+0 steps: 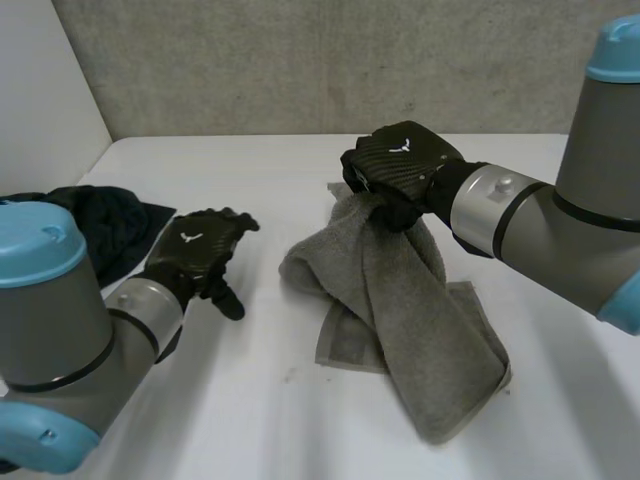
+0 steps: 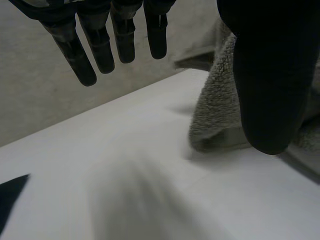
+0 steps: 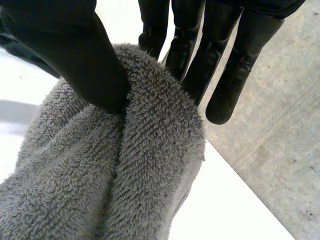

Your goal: Fold the laundry.

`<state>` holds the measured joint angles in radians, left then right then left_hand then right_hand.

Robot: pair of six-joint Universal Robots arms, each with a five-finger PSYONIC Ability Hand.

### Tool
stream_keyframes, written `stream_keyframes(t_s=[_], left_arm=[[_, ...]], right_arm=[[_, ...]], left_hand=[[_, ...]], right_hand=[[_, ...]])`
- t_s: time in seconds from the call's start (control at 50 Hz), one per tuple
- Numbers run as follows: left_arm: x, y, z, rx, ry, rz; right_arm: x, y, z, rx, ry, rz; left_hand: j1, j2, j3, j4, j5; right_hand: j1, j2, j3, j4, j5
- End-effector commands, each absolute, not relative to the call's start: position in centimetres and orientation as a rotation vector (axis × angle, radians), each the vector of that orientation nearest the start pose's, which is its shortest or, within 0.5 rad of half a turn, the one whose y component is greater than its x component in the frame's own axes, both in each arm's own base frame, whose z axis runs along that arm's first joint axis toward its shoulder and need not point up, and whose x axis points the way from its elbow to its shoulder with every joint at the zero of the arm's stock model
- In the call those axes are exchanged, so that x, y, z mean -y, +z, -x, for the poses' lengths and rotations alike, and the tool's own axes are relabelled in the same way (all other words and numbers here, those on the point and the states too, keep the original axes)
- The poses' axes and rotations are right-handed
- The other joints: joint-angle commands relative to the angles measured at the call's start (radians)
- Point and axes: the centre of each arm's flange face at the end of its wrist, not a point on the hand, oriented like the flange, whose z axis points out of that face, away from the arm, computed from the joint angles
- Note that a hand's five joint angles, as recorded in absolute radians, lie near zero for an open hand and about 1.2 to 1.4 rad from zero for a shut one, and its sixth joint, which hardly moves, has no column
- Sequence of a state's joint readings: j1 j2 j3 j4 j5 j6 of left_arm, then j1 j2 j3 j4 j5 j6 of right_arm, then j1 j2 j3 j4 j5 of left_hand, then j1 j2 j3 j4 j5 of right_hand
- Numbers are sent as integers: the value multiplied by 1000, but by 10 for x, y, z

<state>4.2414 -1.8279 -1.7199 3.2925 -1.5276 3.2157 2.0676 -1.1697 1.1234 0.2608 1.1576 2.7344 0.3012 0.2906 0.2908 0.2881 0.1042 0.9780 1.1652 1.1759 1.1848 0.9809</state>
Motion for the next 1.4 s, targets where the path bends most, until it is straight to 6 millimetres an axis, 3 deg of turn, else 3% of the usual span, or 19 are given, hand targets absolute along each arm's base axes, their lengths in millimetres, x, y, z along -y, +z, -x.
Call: stream_keyframes(t_s=[0.02, 0.2, 0.36, 0.44, 0.54, 0.6, 0.68, 0.78, 0.82, 0.92, 1.04, 1.14, 1.2, 1.24, 1.28, 1.3, 1.32, 1.36, 1.4], left_arm=[[241, 182, 286, -2689, -2039, -862], [269, 156, 302, -2742, -2022, -811], [273, 143, 318, -2783, -2013, -849], [266, 142, 328, -2802, -2021, -909], [270, 145, 332, -2784, -2057, -913], [276, 150, 335, -2754, -2095, -907], [296, 178, 338, -2636, -2254, -835], [334, 284, 328, -2107, -2746, -450], [336, 328, 316, -1879, -2903, -288], [318, 375, 305, -1648, -3077, -208], [307, 341, 303, -1804, -2970, -318], [290, 279, 294, -2077, -2643, -492], [281, 251, 287, -2172, -2469, -577], [267, 224, 280, -2259, -2299, -664], [252, 202, 277, -2319, -2184, -739], [249, 197, 275, -2329, -2162, -749], [241, 187, 272, -2361, -2107, -774], [235, 182, 271, -2380, -2078, -791], [231, 181, 272, -2388, -2068, -806]], right_arm=[[233, 280, -317, -1801, -1671, 1286], [216, 292, -309, -1773, -1684, 1285], [206, 307, -302, -1742, -1740, 1274], [205, 311, -300, -1732, -1753, 1267], [206, 312, -301, -1723, -1769, 1261], [210, 318, -302, -1695, -1813, 1252], [223, 334, -308, -1607, -1948, 1221], [263, 372, -311, -1416, -2313, 1068], [275, 393, -308, -1308, -2470, 969], [278, 409, -312, -1131, -2560, 890], [267, 368, -315, -1237, -2356, 1038], [217, 323, -296, -1433, -2042, 1243], [205, 293, -284, -1582, -1890, 1332], [175, 255, -268, -1780, -1581, 1528], [158, 239, -261, -1849, -1385, 1648], [152, 234, -258, -1870, -1308, 1695], [146, 228, -253, -1884, -1180, 1768], [147, 228, -253, -1879, -1163, 1799], [163, 238, -258, -1887, -1281, 1733]], left_hand=[[-26, -15, -16, -13, -4], [-11, -1, -1, 2, 11], [59, 70, 69, 72, 81], [311, 321, 321, 324, 333], [1093, 1104, 1104, 1106, 1116], [1095, 1106, 1105, 1108, 1118], [1095, 1106, 1105, 1108, 1118], [1095, 1106, 1105, 1108, 1118], [1095, 1106, 1105, 1108, 1118], [1095, 1106, 1105, 1108, 1118], [1095, 1106, 1105, 1108, 1118], [1095, 1106, 1105, 1108, 1118], [1095, 1106, 1105, 1108, 1118], [1095, 1106, 1105, 1108, 1118], [1095, 1106, 1105, 1108, 1118], [1095, 1106, 1105, 1108, 1118], [1095, 1106, 1105, 1108, 1118], [1095, 1106, 1105, 1108, 1118], [1095, 1106, 1105, 1108, 1118]], right_hand=[[418, 231, 220, 211, 241], [418, 231, 220, 211, 241], [418, 231, 220, 211, 241], [418, 231, 220, 211, 241], [418, 231, 220, 211, 241], [418, 231, 220, 211, 241], [418, 231, 220, 211, 241], [418, 231, 220, 211, 241], [418, 231, 220, 211, 241], [418, 231, 220, 211, 241], [418, 231, 220, 211, 241], [418, 231, 220, 211, 241], [418, 231, 220, 211, 241], [418, 231, 220, 211, 241], [370, 183, 172, 163, 192], [227, 40, 29, 20, 50], [-263, -450, -461, -470, -440], [-750, -937, -948, -956, -927], [-803, -991, -1001, -1010, -981]])
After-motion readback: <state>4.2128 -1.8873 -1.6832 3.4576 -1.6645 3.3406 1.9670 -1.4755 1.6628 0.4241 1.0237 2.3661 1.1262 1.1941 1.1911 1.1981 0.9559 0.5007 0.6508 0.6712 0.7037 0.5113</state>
